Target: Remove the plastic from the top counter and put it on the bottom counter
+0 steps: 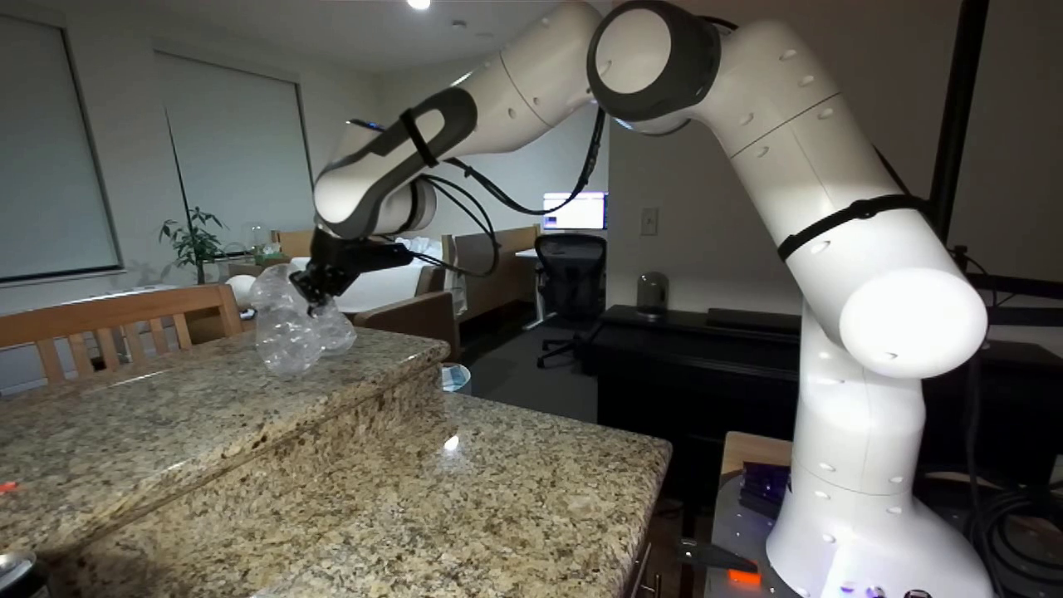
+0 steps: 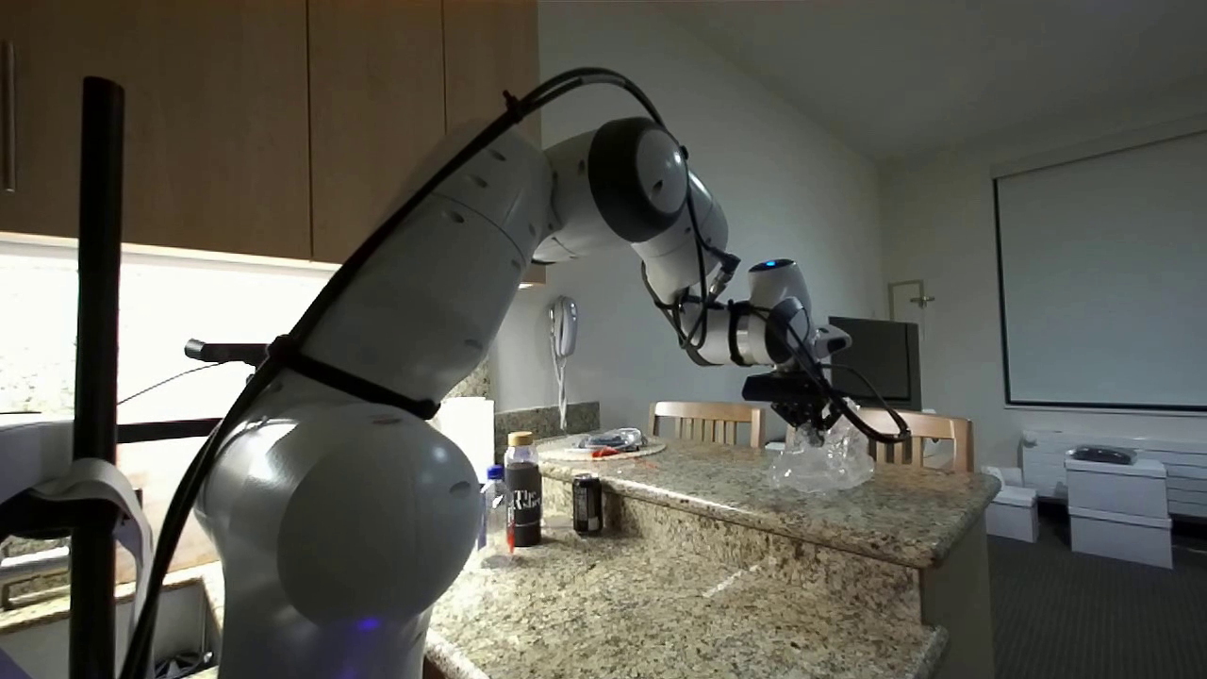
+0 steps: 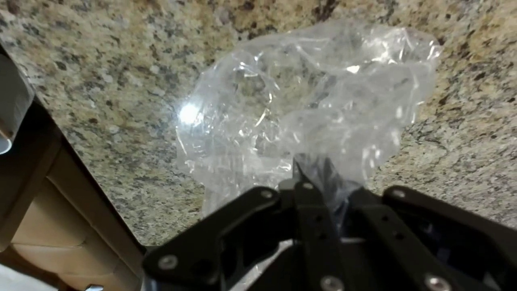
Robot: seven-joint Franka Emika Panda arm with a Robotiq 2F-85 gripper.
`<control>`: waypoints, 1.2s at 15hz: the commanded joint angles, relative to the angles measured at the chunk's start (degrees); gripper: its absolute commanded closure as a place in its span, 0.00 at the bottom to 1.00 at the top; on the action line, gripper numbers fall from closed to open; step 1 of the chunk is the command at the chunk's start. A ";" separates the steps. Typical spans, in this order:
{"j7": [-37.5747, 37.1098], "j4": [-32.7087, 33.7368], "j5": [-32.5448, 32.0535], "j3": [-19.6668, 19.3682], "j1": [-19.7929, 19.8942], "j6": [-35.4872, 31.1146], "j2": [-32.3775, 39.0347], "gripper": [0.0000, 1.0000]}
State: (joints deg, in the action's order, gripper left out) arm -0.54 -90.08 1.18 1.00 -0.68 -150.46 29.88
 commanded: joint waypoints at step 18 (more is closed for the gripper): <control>7.11 -1.31 3.23 2.33 1.48 22.95 -16.38 0.91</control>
State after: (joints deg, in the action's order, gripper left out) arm 6.51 -91.64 4.23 4.02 1.43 -127.71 13.39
